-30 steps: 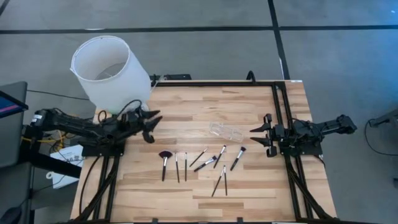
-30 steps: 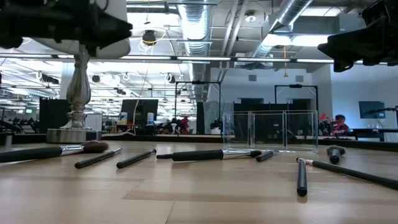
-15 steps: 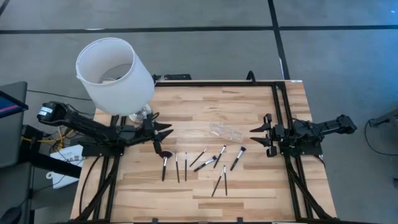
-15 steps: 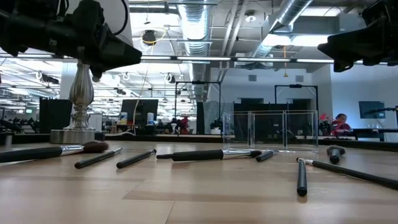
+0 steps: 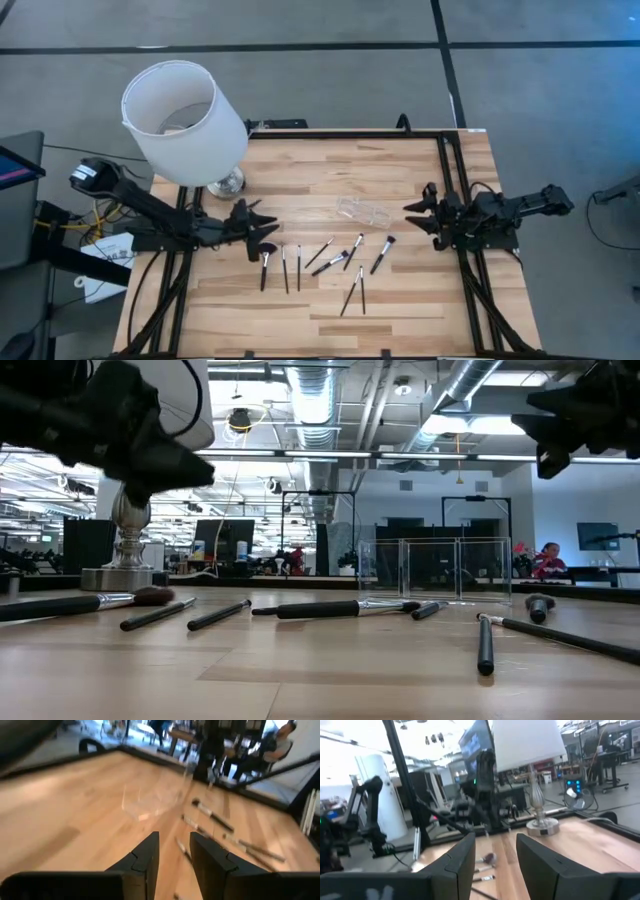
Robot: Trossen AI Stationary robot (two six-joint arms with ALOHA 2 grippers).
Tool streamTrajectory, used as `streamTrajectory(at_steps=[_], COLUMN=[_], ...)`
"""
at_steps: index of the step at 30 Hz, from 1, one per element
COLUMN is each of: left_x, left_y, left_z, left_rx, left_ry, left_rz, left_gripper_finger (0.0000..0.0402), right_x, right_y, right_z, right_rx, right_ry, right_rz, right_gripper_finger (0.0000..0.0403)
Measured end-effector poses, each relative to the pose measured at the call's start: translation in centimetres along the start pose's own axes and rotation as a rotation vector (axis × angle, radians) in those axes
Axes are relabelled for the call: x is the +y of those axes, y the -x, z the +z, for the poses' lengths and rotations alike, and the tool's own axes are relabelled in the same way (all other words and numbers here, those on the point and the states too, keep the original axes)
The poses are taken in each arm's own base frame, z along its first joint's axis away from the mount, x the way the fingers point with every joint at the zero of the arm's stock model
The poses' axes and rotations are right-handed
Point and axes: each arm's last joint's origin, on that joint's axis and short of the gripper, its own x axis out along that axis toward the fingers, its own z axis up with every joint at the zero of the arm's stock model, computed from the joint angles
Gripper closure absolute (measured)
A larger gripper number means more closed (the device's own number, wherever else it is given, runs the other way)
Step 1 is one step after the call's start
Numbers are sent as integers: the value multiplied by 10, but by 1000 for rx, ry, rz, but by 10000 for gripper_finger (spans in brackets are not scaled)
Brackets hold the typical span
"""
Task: Put items in baskets/containers
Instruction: Put the black powder brush into the transparent organizer
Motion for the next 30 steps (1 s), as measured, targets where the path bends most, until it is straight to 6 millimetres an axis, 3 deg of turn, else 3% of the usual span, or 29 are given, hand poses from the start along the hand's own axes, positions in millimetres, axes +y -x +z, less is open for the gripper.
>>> streamTrajectory(at_steps=[8,21,25,30], left_x=[-15,-69,-72,-71], left_y=[-8,0,1,-3], left_z=[-22,0,0,-20], left_rx=[67,-41,-39,37], left_ry=[-55,-196,-137,-116], left_rz=[57,12,14,25], left_gripper_finger=[295,296,296,296], right_x=[0,0,0,0], right_y=[0,0,0,-1], right_z=[2,0,0,0], right_rx=[-19,-4,-4,4], right_ry=[1,-25,-32,-51], right_rz=[-8,-4,-4,-7], right_gripper_finger=[270,269,264,253])
